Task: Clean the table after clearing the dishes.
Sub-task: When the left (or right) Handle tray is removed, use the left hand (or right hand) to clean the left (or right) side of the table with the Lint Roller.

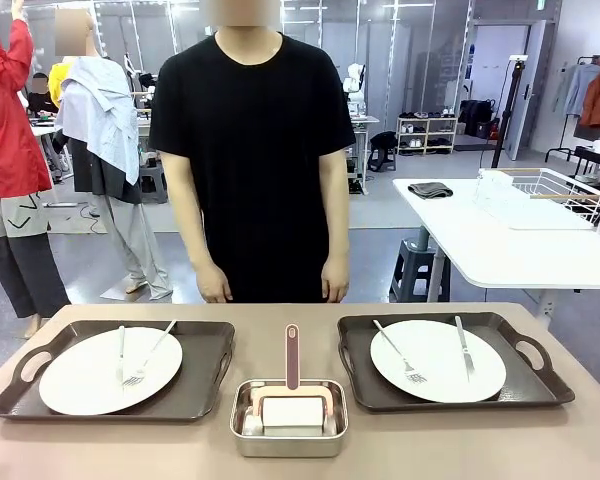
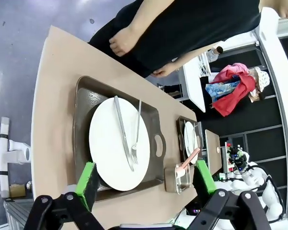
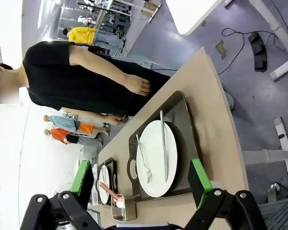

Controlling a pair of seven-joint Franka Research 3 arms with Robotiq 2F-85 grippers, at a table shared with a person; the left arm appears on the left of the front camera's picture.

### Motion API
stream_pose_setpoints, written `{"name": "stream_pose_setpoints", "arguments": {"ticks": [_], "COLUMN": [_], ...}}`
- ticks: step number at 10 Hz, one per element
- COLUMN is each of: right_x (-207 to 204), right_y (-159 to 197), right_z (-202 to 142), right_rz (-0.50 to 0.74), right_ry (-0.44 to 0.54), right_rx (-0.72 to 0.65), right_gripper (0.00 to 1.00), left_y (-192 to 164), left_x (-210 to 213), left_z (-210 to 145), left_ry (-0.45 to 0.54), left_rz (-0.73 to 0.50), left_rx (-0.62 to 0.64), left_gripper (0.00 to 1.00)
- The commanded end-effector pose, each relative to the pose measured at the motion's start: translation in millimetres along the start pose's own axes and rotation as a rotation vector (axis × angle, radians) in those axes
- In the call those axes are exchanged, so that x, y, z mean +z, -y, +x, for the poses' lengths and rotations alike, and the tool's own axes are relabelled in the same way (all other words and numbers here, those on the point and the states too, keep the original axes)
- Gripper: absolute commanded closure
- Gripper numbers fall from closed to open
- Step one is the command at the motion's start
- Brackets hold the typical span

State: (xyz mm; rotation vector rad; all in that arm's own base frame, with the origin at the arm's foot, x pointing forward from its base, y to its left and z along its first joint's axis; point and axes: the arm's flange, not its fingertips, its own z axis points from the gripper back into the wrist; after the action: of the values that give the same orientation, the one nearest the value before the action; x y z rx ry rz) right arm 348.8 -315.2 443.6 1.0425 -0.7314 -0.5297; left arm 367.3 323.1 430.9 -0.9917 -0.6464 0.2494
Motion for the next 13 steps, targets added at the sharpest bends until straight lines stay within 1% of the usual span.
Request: {"name": "stream_pose_setpoints", "arguments": {"ticks": [1, 13], "right_x": [2.8, 2.8], "right_y": [-0.4, -0.4], "right_z": [0.6, 0.6], "right_rz": [0.009, 0.009], "right_ry": [-0.002, -0.002], "right_rx": [0.0, 0.0], "right_gripper": [0.0, 0.0], "left_y": [0.3, 0.3], "left_x": [5.2, 5.2], "left_z": [2.2, 2.2], "left_ry": [-0.001, -0.001], "left_rz": [-0.01, -0.01], "left_rx": [-0.002, -0.002], "left_gripper": [0.0, 0.0]}}
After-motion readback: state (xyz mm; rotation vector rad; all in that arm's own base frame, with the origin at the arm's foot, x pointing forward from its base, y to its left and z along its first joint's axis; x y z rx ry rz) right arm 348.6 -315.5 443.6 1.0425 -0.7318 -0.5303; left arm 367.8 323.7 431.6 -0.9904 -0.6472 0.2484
